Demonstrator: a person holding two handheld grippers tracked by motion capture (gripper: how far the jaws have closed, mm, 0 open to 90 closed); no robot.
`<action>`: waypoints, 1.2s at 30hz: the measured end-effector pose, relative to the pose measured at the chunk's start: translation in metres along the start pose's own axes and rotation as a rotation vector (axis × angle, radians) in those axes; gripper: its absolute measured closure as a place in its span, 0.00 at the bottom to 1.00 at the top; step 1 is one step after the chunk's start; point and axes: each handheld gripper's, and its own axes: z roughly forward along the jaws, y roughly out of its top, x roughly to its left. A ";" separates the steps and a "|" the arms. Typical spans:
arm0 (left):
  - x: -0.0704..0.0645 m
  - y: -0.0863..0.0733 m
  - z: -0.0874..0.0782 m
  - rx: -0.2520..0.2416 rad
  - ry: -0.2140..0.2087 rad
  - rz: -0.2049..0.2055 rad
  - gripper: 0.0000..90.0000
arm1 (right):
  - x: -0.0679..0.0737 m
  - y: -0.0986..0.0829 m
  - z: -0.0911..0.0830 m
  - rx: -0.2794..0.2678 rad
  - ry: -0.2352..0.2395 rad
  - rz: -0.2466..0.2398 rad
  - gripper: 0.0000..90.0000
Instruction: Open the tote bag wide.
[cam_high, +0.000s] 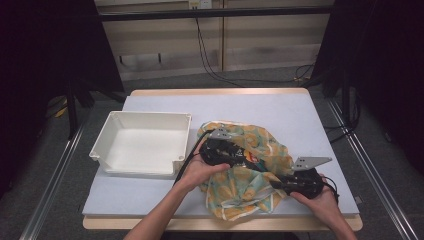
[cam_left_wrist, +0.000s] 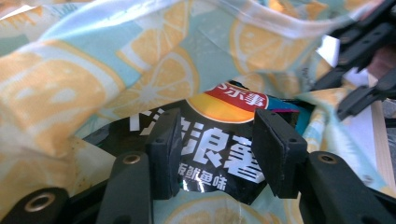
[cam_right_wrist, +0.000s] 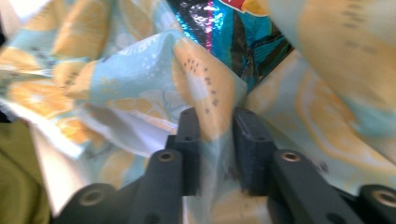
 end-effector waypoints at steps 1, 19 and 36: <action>0.000 0.000 0.000 0.004 0.004 0.001 0.59 | 0.001 -0.002 -0.003 -0.005 0.009 -0.001 0.86; -0.047 0.029 0.023 0.128 -0.138 0.168 0.78 | 0.015 -0.015 -0.017 -0.031 0.046 -0.036 0.59; -0.059 0.018 0.064 0.267 -0.026 0.295 0.49 | 0.004 -0.017 -0.008 -0.032 0.020 -0.002 0.40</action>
